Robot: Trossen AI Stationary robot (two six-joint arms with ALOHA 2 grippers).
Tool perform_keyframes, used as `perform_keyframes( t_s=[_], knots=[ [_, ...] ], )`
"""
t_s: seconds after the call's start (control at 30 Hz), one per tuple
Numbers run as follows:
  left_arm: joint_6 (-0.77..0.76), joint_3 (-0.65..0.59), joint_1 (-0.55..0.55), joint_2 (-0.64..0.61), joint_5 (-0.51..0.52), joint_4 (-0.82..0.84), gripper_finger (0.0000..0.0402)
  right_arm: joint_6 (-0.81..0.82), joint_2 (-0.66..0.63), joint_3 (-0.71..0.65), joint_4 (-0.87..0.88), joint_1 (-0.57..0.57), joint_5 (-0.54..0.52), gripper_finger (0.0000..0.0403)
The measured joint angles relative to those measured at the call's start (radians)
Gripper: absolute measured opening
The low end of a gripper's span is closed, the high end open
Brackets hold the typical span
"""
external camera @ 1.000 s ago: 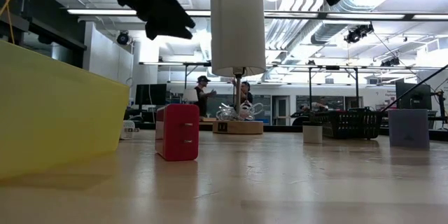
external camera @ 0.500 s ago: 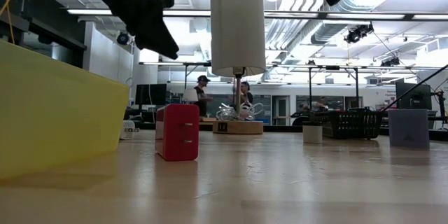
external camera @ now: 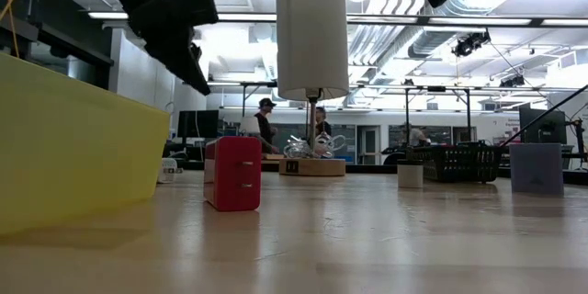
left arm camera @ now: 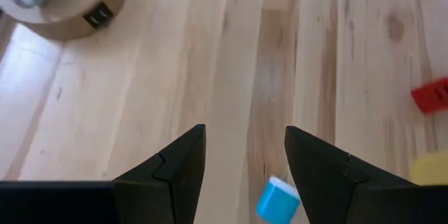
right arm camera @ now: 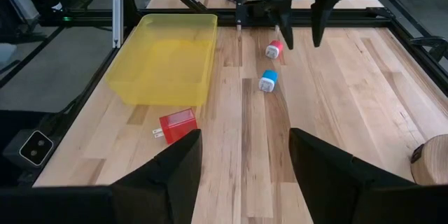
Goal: Pick & Place Office items
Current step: Put the pink charger adapter into the yellow bin
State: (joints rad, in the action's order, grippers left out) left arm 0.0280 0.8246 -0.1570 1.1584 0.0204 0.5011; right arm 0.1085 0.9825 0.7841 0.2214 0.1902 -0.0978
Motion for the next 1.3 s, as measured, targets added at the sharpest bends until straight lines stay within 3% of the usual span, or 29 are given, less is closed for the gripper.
perform_keyframes(
  t_s=[0.63, 0.9, 1.3],
  knots=[
    [0.213, 0.0, 0.03, 0.0, -0.123, 0.223, 0.019, 0.0, 0.0, 0.0, 0.0, 0.0, 0.0, 0.0201],
    [0.192, 0.0, 0.092, 0.0, -0.12, 0.236, 0.019, 0.0, 0.0, 0.0, 0.0, 0.0, 0.0, 0.0201],
    [0.188, 0.0, 0.084, 0.0, -0.119, 0.321, 0.019, 0.0, 0.0, 0.0, 0.0, 0.0, 0.0, 0.0201]
  ],
)
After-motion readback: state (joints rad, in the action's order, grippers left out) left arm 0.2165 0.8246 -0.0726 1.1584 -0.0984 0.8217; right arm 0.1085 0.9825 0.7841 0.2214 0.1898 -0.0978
